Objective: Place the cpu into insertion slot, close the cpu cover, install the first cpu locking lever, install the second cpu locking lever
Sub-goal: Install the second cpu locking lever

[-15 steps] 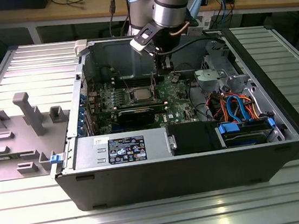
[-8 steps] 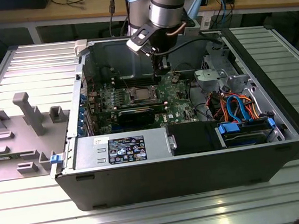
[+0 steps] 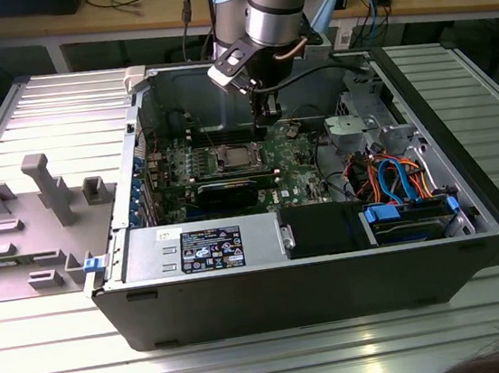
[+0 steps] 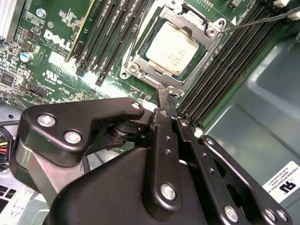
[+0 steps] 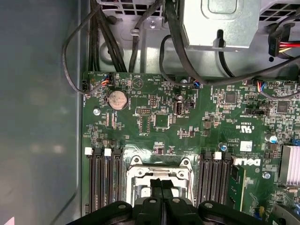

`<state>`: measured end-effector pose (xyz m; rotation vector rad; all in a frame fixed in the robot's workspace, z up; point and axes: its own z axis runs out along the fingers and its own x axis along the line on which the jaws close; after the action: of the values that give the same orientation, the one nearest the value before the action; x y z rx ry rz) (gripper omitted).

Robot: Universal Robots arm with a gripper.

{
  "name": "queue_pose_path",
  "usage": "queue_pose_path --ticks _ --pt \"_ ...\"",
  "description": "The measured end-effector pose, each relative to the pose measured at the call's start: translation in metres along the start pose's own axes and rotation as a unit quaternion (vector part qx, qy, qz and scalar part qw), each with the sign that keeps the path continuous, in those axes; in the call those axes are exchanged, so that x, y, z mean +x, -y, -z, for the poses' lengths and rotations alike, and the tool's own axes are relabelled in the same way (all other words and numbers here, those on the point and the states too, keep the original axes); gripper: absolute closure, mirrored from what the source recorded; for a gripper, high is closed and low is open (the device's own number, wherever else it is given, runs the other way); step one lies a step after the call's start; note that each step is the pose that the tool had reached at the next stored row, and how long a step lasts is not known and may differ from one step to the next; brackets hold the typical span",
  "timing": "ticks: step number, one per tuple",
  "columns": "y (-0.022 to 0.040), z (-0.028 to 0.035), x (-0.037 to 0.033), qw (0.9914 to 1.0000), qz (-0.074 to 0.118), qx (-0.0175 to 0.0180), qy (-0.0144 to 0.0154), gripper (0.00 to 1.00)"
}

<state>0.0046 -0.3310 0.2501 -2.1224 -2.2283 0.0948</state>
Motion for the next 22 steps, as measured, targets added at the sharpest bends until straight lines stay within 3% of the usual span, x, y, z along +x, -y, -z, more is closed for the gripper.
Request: queue_pose_path --ticks 16,20,22 --pt "0.0064 -0.0008 0.0003 1.00000 0.000 0.0000 0.0000 0.89" --pt "0.0150 -0.0026 0.0007 1.00000 0.000 0.0000 0.0000 0.89" --pt "0.0152 -0.0027 0.0008 1.00000 0.000 0.0000 0.0000 0.89"
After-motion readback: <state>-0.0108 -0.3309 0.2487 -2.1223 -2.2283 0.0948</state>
